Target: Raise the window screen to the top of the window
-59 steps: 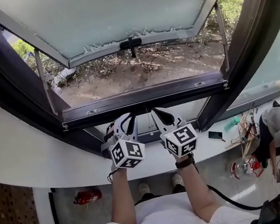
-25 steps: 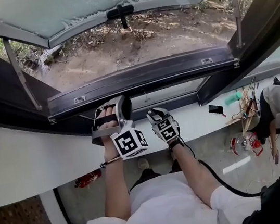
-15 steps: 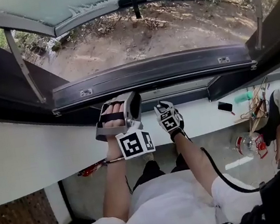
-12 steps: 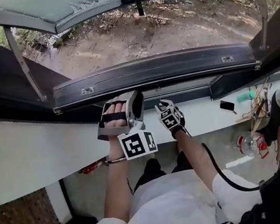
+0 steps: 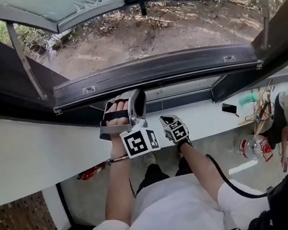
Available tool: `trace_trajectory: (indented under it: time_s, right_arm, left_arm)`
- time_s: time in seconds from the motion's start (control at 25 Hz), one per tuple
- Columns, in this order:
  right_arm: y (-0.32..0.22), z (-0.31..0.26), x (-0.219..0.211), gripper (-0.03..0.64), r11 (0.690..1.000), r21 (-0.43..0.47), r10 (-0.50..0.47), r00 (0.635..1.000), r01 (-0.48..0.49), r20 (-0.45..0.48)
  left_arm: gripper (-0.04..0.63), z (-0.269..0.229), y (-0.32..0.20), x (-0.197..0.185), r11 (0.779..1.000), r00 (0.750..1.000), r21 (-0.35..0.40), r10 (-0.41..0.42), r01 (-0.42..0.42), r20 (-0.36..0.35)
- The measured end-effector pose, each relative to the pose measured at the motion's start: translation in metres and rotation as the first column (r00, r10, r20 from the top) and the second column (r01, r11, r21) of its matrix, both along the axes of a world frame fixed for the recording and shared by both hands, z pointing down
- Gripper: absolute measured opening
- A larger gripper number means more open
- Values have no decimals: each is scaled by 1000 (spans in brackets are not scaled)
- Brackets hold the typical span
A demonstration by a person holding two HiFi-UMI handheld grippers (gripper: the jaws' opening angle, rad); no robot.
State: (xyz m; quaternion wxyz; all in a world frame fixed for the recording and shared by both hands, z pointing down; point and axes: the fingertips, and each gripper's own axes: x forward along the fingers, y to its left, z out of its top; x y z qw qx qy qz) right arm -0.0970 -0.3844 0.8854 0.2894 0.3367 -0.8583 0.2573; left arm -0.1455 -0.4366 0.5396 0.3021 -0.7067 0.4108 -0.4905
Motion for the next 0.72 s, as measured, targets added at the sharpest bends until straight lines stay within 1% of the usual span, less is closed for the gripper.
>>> trace_trajectory:
  time_s: [0.08, 0.12, 0.2, 0.28, 0.36, 0.44, 0.48, 0.56, 0.64, 0.72]
  right_arm:
    - [16, -3, 10, 2, 999, -2, 38, 999, -38, 5]
    - [24, -5, 15, 2, 999, 12, 47, 999, -48, 6]
    - [39, -10, 25, 2, 997, 41, 69, 998, -69, 10]
    - [50, -10, 36, 2, 994, 25, 106, 994, -107, 16]
    - [55, -10, 38, 2, 993, 13, 114, 993, -114, 15]
    - [56, -10, 38, 2, 995, 20, 94, 996, -93, -9]
    - [56, -10, 40, 2, 996, 22, 87, 996, -86, -22]
    - [59, -10, 44, 2, 997, 23, 80, 996, -79, -40]
    - [62, -16, 48, 2, 997, 35, 77, 996, -75, -50]
    - [64, -27, 47, 2, 996, 53, 80, 996, -78, -47]
  left_arm:
    - [75, 0, 1, -2, 1000, 1000, -8, 3, -3, 12]
    - [59, -1, 2, -3, 1000, 1000, -18, 10, -9, 18]
    - [50, -1, 2, -2, 999, 999, -34, 26, -24, 36]
    - [37, -1, 3, 0, 999, 999, -12, 30, -30, 37]
    - [30, -1, 3, 0, 999, 1000, 29, 17, -16, -6]
    - [31, -2, 2, -1, 998, 999, 57, 2, 1, -51]
    - [31, -2, 2, 0, 998, 997, 60, 1, 4, -75]
    - [31, -2, 2, 1, 999, 989, 51, 0, 8, -145]
    - [31, -4, 3, 1, 999, 975, 36, -10, 19, -222]
    - [32, -8, 3, 0, 999, 960, 32, -25, 35, -280]
